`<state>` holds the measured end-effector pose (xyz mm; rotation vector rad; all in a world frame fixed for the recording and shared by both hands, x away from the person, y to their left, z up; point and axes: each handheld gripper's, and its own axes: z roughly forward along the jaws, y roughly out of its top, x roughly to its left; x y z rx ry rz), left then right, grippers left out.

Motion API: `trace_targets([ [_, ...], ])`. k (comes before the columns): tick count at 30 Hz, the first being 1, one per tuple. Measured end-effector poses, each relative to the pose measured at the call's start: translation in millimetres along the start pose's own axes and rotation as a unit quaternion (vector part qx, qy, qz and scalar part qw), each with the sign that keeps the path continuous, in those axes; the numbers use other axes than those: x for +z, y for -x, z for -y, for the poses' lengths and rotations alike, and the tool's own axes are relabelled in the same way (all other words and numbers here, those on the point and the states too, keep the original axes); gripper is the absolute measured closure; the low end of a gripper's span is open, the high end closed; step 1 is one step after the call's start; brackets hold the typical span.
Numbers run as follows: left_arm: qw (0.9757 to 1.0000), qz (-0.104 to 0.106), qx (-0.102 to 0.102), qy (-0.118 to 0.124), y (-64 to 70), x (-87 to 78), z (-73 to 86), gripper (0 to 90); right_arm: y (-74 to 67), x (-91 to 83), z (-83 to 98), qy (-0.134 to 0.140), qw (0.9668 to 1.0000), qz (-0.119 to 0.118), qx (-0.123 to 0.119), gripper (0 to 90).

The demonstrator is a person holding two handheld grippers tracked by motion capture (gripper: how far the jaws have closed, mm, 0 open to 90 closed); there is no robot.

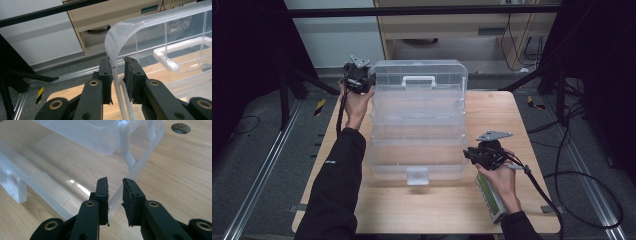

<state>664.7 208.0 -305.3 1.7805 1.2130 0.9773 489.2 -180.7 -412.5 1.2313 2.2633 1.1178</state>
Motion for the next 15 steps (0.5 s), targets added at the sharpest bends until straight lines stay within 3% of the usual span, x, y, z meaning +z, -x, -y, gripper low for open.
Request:
trace_targets([
  [15,0.9999,-0.005,0.004,-0.009,-0.5,12.6,-2.0,74.8,-0.1,-0.2,-0.2,-0.001,1.0,-0.002,0.003,75.0],
])
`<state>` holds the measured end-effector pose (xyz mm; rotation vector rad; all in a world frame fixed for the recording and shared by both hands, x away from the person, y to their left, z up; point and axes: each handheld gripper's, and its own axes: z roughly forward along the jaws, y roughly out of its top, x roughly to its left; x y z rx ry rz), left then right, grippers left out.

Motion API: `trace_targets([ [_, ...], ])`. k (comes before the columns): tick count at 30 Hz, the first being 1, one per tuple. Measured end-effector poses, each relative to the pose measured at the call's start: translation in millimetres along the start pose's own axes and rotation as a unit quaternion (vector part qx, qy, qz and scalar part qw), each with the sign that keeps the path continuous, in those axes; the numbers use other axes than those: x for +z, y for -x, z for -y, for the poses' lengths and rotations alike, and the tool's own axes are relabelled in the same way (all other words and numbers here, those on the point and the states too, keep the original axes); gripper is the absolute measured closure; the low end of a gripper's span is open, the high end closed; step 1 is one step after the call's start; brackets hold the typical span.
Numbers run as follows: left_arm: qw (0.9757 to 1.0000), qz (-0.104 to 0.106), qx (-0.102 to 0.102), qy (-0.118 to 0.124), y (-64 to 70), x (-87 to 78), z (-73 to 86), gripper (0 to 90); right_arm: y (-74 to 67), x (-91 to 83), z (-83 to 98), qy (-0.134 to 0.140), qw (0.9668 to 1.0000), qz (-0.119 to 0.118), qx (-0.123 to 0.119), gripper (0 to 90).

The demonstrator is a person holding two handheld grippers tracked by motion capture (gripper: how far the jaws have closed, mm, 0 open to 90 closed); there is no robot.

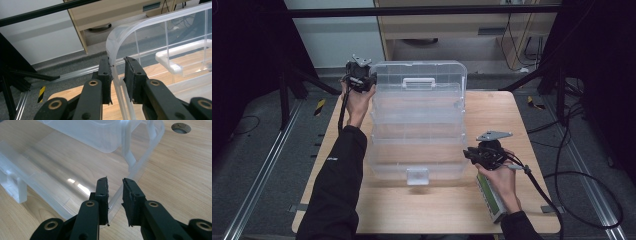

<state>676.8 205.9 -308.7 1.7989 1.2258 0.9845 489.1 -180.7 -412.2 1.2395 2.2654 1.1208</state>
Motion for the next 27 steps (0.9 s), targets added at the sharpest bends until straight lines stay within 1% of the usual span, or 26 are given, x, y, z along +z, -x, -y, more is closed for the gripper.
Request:
trace_targets([
  [2,1.0,-0.004,0.0,-0.003,0.8,3.1,-0.9,74.6,-0.2,0.0,0.1,0.0,1.0,0.0,0.001,75.1],
  [6,1.0,-0.003,0.002,-0.008,0.2,5.6,-2.1,74.3,-0.2,0.0,0.1,0.001,1.0,0.001,0.0,75.1],
  [7,0.9999,0.001,0.0,-0.012,-1.8,7.2,-2.1,74.3,-0.3,0.0,0.1,0.001,1.0,0.001,0.001,75.1],
  [8,0.9999,0.001,0.0,-0.012,-1.8,7.2,-2.1,74.2,-0.3,0.0,0.1,0.001,1.0,0.001,0.001,75.1],
  [10,0.9999,0.003,0.003,-0.013,-3.1,10.1,-1.4,73.4,-0.3,0.0,0.2,0.001,1.0,0.001,0.001,75.1],
  [12,0.9999,0.002,0.007,-0.014,-3.0,10.9,-0.9,70.2,-0.3,-0.1,0.1,0.0,1.0,0.001,0.002,75.1],
  [14,0.9998,0.006,0.012,-0.017,-4.2,11.3,0.0,69.2,-0.4,0.0,0.2,0.0,1.0,0.001,0.001,75.2],
  [16,0.9998,0.011,0.01,-0.014,-5.5,10.3,0.4,68.7,-0.5,0.0,0.2,0.0,1.0,0.001,0.002,75.2],
  [18,0.9998,0.009,0.008,-0.016,-7.7,7.1,0.0,69.1,-0.2,-0.1,0.0,-0.001,1.0,0.001,0.001,74.6],
  [19,0.9998,0.008,0.005,-0.017,-8.4,5.7,0.2,69.5,0.1,-0.3,0.1,-0.001,1.0,0.0,0.002,76.1],
  [20,0.9998,0.008,0.005,-0.017,-8.4,5.7,0.2,70.6,0.5,0.5,0.3,0.003,1.0,0.001,0.001,75.5],
  [21,0.9999,0.007,0.003,-0.014,-9.2,3.8,1.3,70.6,0.5,0.5,0.3,0.003,1.0,0.001,0.001,75.5],
  [22,0.9999,0.009,-0.001,-0.014,-10.8,0.9,2.7,71.2,1.0,0.8,0.3,0.004,1.0,0.0,0.006,75.5],
  [23,0.9998,0.015,-0.001,-0.012,-13.2,-3.5,6.0,71.6,0.6,0.8,0.2,0.003,1.0,0.003,0.001,75.6],
  [24,0.9998,0.015,-0.001,-0.012,-13.2,-3.5,6.0,71.6,0.6,0.8,0.2,0.003,1.0,0.003,0.001,75.6],
  [25,0.9998,0.017,-0.004,-0.013,-14.8,-6.5,8.4,71.5,0.5,0.7,0.3,0.003,1.0,0.0,0.005,75.6],
  [27,0.9997,0.018,-0.004,-0.014,-18.8,-18.6,16.6,71.6,0.4,0.7,0.4,0.003,1.0,0.0,0.005,75.5],
])
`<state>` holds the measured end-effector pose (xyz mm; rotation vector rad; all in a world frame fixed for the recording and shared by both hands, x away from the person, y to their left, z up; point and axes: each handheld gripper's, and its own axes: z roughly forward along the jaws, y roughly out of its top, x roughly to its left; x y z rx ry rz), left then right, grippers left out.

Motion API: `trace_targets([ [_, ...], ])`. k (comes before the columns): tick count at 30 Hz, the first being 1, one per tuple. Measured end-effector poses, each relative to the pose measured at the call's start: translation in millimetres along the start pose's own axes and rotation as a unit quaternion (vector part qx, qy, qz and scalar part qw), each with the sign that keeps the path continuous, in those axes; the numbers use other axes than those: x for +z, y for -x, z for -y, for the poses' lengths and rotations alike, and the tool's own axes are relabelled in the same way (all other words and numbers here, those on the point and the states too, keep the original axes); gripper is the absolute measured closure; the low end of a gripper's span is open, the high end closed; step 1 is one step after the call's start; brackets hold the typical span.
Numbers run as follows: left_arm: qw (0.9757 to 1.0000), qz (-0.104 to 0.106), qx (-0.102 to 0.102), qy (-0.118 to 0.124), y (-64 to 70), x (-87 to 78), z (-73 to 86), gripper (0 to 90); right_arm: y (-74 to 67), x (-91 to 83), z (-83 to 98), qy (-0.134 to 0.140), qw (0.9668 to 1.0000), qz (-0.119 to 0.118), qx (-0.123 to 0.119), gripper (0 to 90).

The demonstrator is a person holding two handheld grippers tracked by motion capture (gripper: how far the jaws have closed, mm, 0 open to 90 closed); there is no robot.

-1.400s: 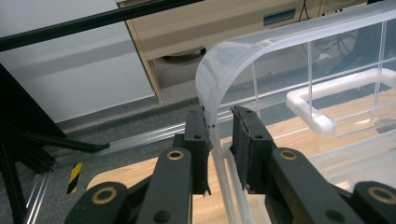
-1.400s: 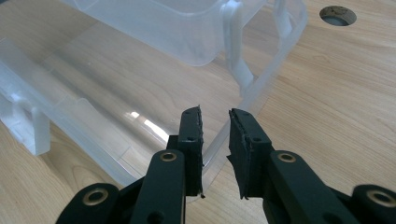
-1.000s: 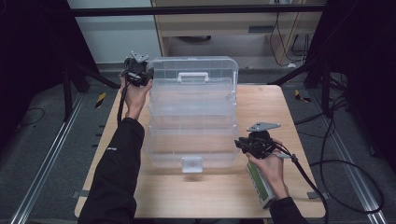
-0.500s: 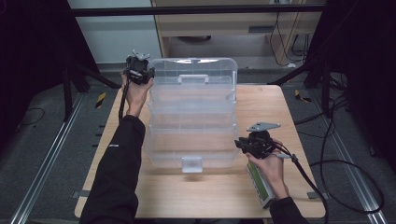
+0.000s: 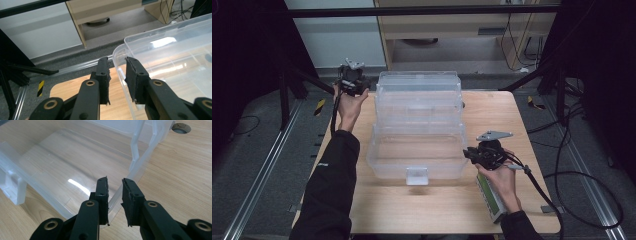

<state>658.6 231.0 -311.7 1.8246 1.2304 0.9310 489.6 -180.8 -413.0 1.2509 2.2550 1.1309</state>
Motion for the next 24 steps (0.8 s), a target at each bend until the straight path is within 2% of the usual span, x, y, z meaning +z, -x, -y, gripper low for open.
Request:
trace_targets([
  [6,0.9999,0.014,0.001,-0.003,-2.5,-22.5,14.7,70.7,-0.1,0.1,0.3,0.002,1.0,0.001,-0.001,75.5],
  [9,0.9996,0.027,0.005,0.0,-0.3,-43.6,27.7,69.4,0.1,0.1,0.3,0.002,1.0,0.001,-0.002,75.5],
  [10,0.9996,0.027,0.005,0.0,-0.3,-43.6,27.7,69.2,0.0,0.1,0.2,0.002,1.0,0.001,-0.002,75.5],
  [12,0.9994,0.035,0.005,0.002,1.9,-59.3,38.4,68.6,0.2,0.1,0.2,0.001,1.0,0.001,-0.002,75.5],
  [13,0.9994,0.035,0.005,0.002,1.9,-59.3,38.4,68.6,-0.1,0.0,0.2,0.001,1.0,0.001,0.0,75.5],
  [14,0.9992,0.039,0.007,0.001,3.8,-68.9,46.1,68.6,-0.2,0.0,0.1,0.001,1.0,0.001,0.001,75.6],
  [15,0.9992,0.039,0.007,0.001,3.8,-68.9,46.1,68.5,-0.2,0.0,0.1,0.001,1.0,0.001,0.001,75.6],
  [16,0.999,0.045,0.009,0.0,5.3,-77.4,54.1,67.7,-0.1,0.1,0.2,0.001,1.0,0.001,0.0,75.5],
  [17,0.999,0.045,0.009,0.0,5.3,-77.4,54.1,67.2,0.0,0.0,0.2,0.001,1.0,0.001,0.0,75.5],
  [20,0.9987,0.045,0.023,0.001,5.5,-91.2,71.3,66.8,0.2,0.0,0.2,0.001,1.0,0.0,0.0,75.5],
  [23,0.9986,0.046,0.024,-0.003,4.6,-97.5,78.2,66.6,0.4,0.0,0.2,0.001,1.0,0.0,0.0,75.5],
  [24,0.9985,0.051,0.018,0.001,3.4,-104.5,84.5,66.4,0.4,0.1,0.2,0.001,1.0,0.0,0.0,75.4],
])
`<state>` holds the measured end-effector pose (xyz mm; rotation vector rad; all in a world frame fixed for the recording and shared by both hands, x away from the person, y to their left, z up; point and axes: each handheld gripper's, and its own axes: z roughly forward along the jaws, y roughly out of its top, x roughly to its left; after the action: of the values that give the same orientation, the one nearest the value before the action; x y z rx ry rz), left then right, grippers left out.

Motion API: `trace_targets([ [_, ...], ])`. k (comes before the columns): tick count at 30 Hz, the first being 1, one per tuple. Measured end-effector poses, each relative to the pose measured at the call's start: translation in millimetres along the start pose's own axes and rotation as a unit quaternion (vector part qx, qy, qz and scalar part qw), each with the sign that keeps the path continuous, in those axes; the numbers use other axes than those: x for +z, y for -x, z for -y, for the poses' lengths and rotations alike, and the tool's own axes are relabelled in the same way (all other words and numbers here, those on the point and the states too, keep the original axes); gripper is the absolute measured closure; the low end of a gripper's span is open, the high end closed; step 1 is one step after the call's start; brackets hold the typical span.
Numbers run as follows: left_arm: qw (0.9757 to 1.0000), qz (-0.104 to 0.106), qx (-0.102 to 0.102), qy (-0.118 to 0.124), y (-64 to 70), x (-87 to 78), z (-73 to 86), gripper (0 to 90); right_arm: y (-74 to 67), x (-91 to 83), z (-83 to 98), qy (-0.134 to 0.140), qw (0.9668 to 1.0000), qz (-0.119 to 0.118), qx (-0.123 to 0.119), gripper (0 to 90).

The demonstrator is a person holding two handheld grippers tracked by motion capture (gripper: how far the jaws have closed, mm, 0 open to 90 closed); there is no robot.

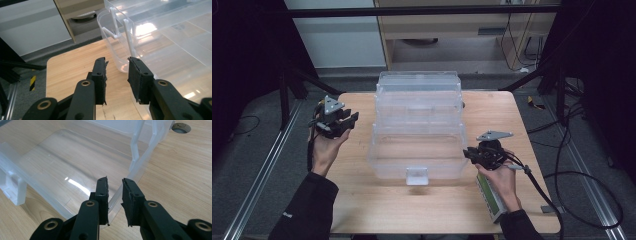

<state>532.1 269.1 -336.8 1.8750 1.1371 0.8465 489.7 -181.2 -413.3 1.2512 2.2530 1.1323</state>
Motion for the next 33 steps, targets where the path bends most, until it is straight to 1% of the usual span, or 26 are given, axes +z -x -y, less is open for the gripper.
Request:
trace_targets([
  [1,1.0,0.0,0.0,0.0,0.0,0.0,0.0,66.3,0.0,0.0,0.0,0.0,1.0,0.0,0.0,75.4],
  [2,1.0,0.004,-0.006,0.001,0.9,-6.0,5.8,66.1,-0.2,0.0,0.0,0.0,1.0,0.001,0.001,75.5],
  [4,0.9998,0.01,-0.013,0.004,2.9,-11.3,13.2,66.0,-0.1,0.0,0.0,0.0,1.0,0.001,0.001,75.5],
  [5,0.9998,0.01,-0.013,0.004,2.9,-11.3,13.2,66.1,-0.1,0.0,0.0,0.0,1.0,0.001,0.001,75.5],
  [6,0.9997,0.018,-0.019,0.0,4.6,-13.5,18.6,66.1,-0.2,0.0,0.1,0.0,1.0,0.001,0.001,75.5],
  [9,0.9992,0.028,-0.024,-0.01,10.1,-13.8,30.8,65.2,0.0,0.1,0.0,0.0,1.0,0.0,0.001,75.4],
  [10,0.9991,0.032,-0.022,-0.019,12.3,-12.9,34.9,65.2,0.0,0.1,0.0,0.0,1.0,0.0,0.001,75.4],
  [13,0.9986,0.038,-0.02,-0.031,19.1,-10.1,46.4,65.1,-0.1,0.1,0.0,0.0,1.0,0.0,0.002,75.4],
  [14,0.9982,0.044,-0.021,-0.035,23.2,-8.8,52.0,65.0,0.1,0.1,0.0,0.001,1.0,0.0,0.002,75.4],
  [15,0.9982,0.044,-0.021,-0.035,23.2,-8.8,52.0,65.0,0.2,0.0,-0.1,0.0,1.0,-0.001,0.002,75.4],
  [16,0.9981,0.044,-0.019,-0.038,26.5,-7.7,56.2,65.0,0.2,0.1,0.0,0.0,1.0,-0.001,0.002,75.4],
  [17,0.9981,0.044,-0.019,-0.038,26.5,-7.7,56.2,64.9,0.2,0.1,0.0,0.0,1.0,-0.001,0.002,75.4],
  [18,0.9977,0.043,-0.005,-0.053,29.7,-5.5,57.9,64.2,0.3,0.2,0.1,0.002,1.0,-0.001,0.002,75.4],
  [20,0.9977,0.043,-0.005,-0.053,31.2,-5.0,59.2,64.1,0.2,0.1,0.2,0.002,1.0,-0.001,0.002,75.4],
  [22,0.9965,0.057,-0.004,-0.061,34.3,-2.7,62.1,63.3,0.4,0.2,0.5,0.003,1.0,-0.001,0.002,75.4],
  [23,0.9962,0.059,0.002,-0.064,35.9,-1.7,63.7,63.3,0.4,0.2,0.5,0.003,1.0,-0.001,0.002,75.4],
  [24,0.9959,0.063,0.0,-0.065,37.5,-0.4,65.2,63.2,0.3,0.0,0.8,0.003,1.0,-0.001,0.004,75.4],
  [25,0.9952,0.069,0.002,-0.069,38.7,0.8,66.2,63.2,0.6,0.0,1.1,0.004,1.0,-0.002,0.005,75.4],
  [27,0.9949,0.07,0.004,-0.072,40.6,2.2,67.0,63.1,1.2,0.0,1.7,0.007,1.0,-0.003,0.005,75.4],
  [28,0.9943,0.075,0.006,-0.075,43.3,3.7,67.5,62.8,1.0,0.0,1.7,0.007,1.0,-0.002,0.005,75.4],
  [30,0.9942,0.075,0.009,-0.077,45.0,4.7,67.9,62.8,1.0,0.0,1.6,0.006,1.0,-0.003,0.005,75.4],
  [33,0.9924,0.072,0.022,-0.097,51.6,11.0,71.1,63.6,0.8,0.0,1.6,0.006,1.0,-0.003,0.006,75.4],
])
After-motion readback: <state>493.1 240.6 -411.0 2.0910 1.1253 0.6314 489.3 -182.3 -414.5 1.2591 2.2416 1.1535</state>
